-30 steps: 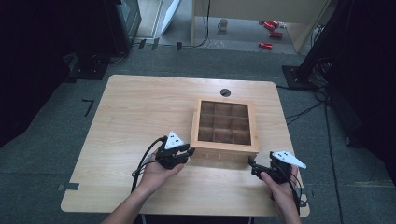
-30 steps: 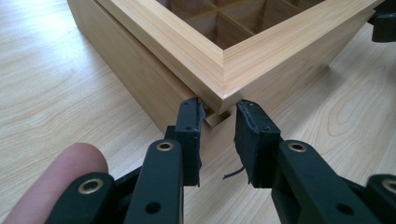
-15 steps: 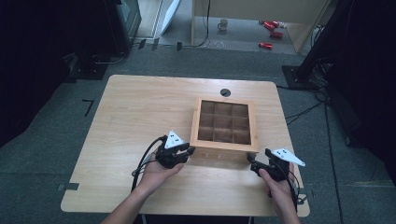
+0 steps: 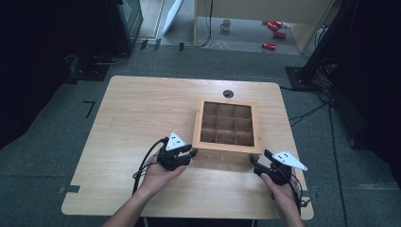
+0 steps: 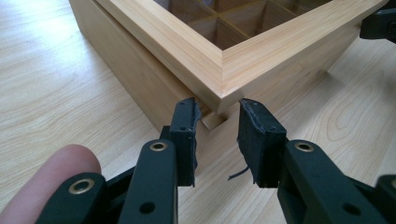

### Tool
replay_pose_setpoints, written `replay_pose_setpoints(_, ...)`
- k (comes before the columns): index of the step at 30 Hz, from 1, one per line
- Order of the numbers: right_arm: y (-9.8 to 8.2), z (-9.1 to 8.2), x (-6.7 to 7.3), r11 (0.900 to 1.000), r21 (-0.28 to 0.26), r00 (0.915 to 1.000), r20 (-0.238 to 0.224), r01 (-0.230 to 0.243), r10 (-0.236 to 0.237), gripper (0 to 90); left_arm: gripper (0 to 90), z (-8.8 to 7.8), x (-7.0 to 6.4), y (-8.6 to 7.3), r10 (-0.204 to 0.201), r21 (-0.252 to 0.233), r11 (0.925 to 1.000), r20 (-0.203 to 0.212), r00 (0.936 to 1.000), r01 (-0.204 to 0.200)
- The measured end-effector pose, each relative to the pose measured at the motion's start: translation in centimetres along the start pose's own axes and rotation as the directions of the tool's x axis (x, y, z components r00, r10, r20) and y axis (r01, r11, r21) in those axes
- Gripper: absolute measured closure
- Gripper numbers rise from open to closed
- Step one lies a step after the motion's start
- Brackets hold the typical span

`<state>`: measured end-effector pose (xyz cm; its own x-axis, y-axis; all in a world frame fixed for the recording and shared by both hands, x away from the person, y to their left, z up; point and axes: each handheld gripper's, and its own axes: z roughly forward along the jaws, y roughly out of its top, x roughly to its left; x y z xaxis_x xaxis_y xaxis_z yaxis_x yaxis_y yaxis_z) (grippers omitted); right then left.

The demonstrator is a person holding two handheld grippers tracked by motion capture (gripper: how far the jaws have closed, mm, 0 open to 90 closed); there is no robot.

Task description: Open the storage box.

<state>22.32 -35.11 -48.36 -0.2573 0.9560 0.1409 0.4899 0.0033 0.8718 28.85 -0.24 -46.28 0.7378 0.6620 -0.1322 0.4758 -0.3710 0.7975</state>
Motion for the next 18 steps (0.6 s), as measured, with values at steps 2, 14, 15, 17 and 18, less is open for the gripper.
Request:
replay_pose_setpoints(2,0.0,0.0,0.0,1.0,-0.004,1.0,0.0,0.002,-0.002,35.8,66.8,-0.1,0.1,-0.1,-0.003,0.003,1.0,0.0,1.0,0.003)
replay_pose_setpoints(14,0.4,-0.2,0.2,1.0,-0.023,0.9998,0.001,0.018,-0.018,37.9,58.0,-1.5,1.2,-1.6,-0.017,0.009,0.9998,-0.009,0.9998,0.017)
replay_pose_setpoints(15,0.5,-0.3,0.2,1.0,-0.022,0.9998,0.002,0.019,-0.019,37.9,56.9,-1.7,1.4,-1.9,-0.015,0.012,0.9998,-0.017,0.9997,0.015)
replay_pose_setpoints(17,0.8,-0.3,0.2,0.999,-0.03,0.9998,0.003,0.017,-0.017,37.9,53.3,-2.1,2.0,-2.5,-0.024,0.014,0.9996,-0.03,0.9993,0.024)
replay_pose_setpoints(18,1.0,-0.3,0.2,0.999,-0.033,0.9999,0.003,0.015,-0.015,37.9,51.1,-2.3,2.3,-2.8,-0.031,0.019,0.9993,-0.044,0.9986,0.032)
